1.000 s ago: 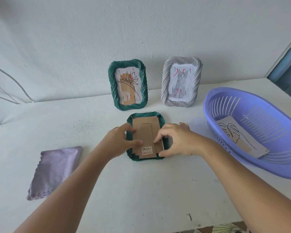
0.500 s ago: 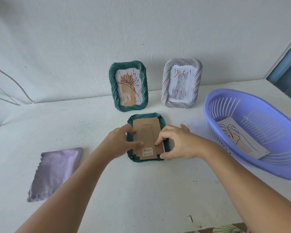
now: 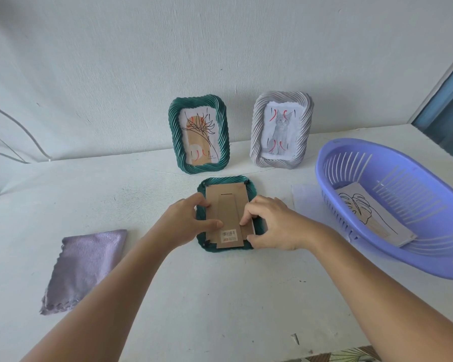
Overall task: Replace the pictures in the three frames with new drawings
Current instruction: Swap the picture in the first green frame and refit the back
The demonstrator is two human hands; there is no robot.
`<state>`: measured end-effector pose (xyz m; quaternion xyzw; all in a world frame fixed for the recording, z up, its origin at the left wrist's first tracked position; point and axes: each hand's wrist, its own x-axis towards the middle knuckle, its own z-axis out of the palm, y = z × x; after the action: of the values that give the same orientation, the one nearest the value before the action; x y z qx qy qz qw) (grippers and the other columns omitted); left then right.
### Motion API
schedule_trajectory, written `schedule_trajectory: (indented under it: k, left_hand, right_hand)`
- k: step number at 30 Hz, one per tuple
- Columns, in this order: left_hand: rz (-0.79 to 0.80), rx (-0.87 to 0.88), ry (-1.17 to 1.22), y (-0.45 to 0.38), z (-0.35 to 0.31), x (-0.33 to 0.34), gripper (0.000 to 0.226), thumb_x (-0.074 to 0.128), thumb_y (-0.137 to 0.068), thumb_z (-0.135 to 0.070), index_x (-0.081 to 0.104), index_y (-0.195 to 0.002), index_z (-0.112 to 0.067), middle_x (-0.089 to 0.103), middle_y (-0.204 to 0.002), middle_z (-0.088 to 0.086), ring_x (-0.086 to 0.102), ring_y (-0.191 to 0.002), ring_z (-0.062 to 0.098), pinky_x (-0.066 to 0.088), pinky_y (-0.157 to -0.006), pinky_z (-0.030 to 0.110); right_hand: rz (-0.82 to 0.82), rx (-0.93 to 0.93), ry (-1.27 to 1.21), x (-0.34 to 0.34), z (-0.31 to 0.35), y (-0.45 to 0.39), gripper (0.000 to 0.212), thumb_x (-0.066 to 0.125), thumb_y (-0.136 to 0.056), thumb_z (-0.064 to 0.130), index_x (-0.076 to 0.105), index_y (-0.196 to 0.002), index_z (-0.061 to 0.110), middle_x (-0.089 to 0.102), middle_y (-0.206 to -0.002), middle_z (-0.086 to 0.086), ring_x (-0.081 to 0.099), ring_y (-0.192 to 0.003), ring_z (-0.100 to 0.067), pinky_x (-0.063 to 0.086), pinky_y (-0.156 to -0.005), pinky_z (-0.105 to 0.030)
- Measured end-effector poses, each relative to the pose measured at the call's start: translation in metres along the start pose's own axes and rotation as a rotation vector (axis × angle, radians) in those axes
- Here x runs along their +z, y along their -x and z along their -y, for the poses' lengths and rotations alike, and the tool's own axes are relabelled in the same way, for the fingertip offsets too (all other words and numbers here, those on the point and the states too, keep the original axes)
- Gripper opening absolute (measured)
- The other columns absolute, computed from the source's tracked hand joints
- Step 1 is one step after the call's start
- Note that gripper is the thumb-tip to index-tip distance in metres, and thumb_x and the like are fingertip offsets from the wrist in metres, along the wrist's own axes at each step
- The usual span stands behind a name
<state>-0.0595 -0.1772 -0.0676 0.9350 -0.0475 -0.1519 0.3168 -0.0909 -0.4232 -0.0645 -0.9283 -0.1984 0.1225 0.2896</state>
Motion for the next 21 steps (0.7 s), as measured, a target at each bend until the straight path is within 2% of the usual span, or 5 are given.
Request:
schedule_trajectory:
  k: [7,12,15,19,21]
  left_hand:
    - [0.001,0.002,0.009,0.0,0.0,0.0,0.046,0.079,-0.081,-0.053,0.056,-0.112,-0.029,0.051,-0.079,-0.009,0.048,-0.069,0.011,0.036,-0.056,0.024]
    - [-0.005,-0.015,0.024,0.001,0.001,0.001,0.048,0.08,-0.079,-0.054,0.055,-0.113,-0.033,0.052,-0.078,-0.007,0.049,-0.068,0.012,0.036,-0.056,0.026]
    - [-0.018,-0.017,0.054,0.003,-0.001,0.0,0.049,0.082,-0.077,-0.054,0.056,-0.113,-0.034,0.055,-0.076,-0.005,0.051,-0.067,0.013,0.039,-0.056,0.027]
    - [-0.057,-0.034,0.116,0.005,0.005,0.0,0.081,0.082,-0.074,-0.057,0.041,-0.14,-0.034,0.064,-0.087,-0.002,0.062,-0.081,0.013,0.046,-0.065,0.027]
    - [-0.086,-0.072,0.096,0.005,0.007,0.0,0.102,0.077,-0.074,-0.066,0.026,-0.154,-0.027,0.063,-0.103,0.0,0.061,-0.096,0.015,0.049,-0.077,0.03]
  right_hand:
    - [-0.04,0.028,-0.028,-0.003,-0.009,-0.005,0.012,0.064,-0.087,0.021,0.066,-0.087,0.033,0.06,-0.104,0.014,0.055,-0.098,-0.002,0.023,-0.118,-0.051]
    - [-0.096,0.02,-0.143,0.001,-0.006,-0.008,0.012,0.067,-0.089,0.022,0.071,-0.091,0.033,0.064,-0.098,0.016,0.06,-0.096,-0.003,0.047,-0.099,-0.034]
    - [-0.222,0.052,-0.298,0.004,-0.008,-0.007,0.021,0.067,-0.093,0.019,0.072,-0.108,0.033,0.066,-0.101,0.014,0.062,-0.095,-0.002,0.049,-0.089,-0.019]
    - [-0.422,0.155,-0.158,0.008,-0.016,-0.011,0.031,0.065,-0.095,0.029,0.064,-0.126,0.034,0.057,-0.1,0.013,0.058,-0.087,-0.004,0.047,-0.093,-0.029]
    - [-0.381,0.27,0.001,0.007,-0.018,-0.012,0.041,0.059,-0.097,0.041,0.054,-0.138,0.035,0.054,-0.105,0.011,0.057,-0.096,-0.009,0.041,-0.102,-0.039]
